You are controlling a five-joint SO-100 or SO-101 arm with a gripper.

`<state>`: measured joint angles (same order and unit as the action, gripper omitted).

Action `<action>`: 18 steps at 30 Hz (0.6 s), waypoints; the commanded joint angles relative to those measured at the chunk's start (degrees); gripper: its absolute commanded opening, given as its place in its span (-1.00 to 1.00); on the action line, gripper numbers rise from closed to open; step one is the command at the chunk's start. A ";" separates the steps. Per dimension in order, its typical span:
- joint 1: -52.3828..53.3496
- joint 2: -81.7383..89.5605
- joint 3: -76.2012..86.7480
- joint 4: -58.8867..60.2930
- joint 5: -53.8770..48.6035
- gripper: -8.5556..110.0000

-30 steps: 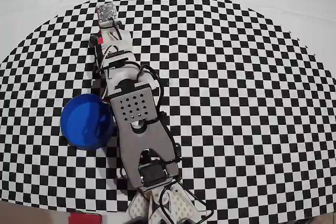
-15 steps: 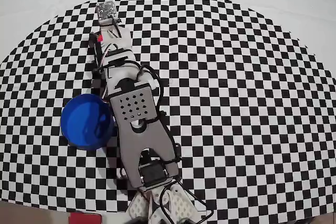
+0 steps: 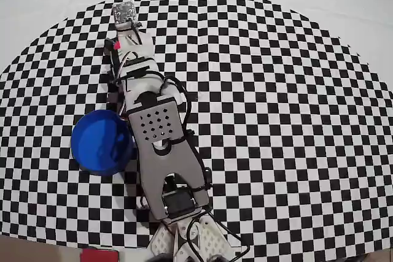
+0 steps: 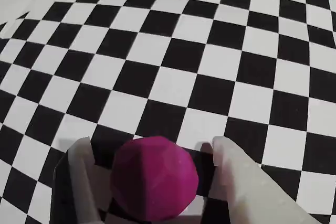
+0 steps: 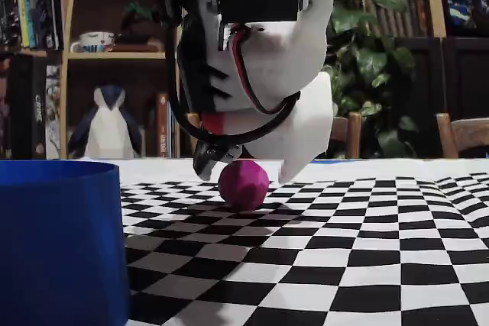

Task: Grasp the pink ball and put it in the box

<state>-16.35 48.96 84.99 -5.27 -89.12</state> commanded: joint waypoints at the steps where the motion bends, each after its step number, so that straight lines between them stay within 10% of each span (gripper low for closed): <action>1: -0.26 0.44 -2.37 0.18 -0.35 -0.42; 18: -0.18 -0.09 -2.55 0.18 -0.35 -0.42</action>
<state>-16.35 48.16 84.73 -5.27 -89.12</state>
